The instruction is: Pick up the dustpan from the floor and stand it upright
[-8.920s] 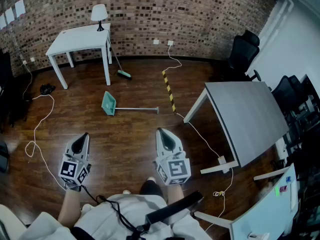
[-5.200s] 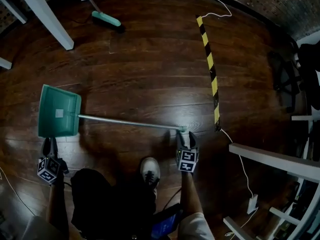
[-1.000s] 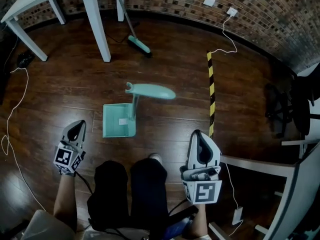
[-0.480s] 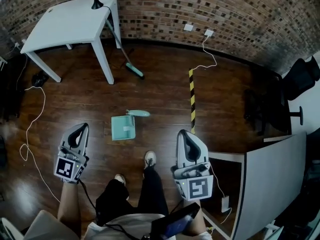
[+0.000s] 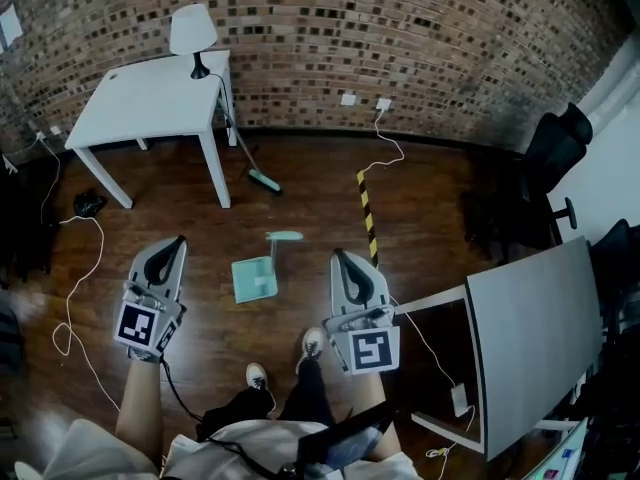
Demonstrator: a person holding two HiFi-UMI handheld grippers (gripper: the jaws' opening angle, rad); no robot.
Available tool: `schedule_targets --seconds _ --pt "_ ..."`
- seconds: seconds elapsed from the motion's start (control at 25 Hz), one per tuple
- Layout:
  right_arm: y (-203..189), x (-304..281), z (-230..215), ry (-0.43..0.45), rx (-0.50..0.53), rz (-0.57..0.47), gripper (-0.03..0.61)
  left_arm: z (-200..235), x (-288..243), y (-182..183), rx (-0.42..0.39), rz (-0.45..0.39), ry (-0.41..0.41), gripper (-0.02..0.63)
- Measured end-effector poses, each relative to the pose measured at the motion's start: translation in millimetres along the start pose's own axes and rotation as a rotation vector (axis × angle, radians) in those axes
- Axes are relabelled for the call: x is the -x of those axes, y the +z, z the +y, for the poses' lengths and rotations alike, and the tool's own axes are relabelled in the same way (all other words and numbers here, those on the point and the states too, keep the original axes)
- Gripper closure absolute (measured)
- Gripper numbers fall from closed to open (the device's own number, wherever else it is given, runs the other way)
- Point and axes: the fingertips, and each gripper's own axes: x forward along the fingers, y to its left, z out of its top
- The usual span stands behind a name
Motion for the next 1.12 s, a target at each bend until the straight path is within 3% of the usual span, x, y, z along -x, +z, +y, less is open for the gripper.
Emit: schedule_targets --seconds 0.24,0.48,1.12 --pt "22.0 8.2 15.6 -0.017 -0.039 -0.044 0.6 -17.8 25.9 17.5 0.049 0.029 -0.019 0.611" --pt "28.0 2.4 21.4 0.003 -0.056 -0.041 0.6 -18.9 30.2 24.6 -0.052 0.007 -0.012 0.611" --pt "31.2 47.8 42.6 -0.044 -0.044 -0.027 0.6 -50.1 64.4 25.4 -0.001 -0.001 -0.037 0.611"
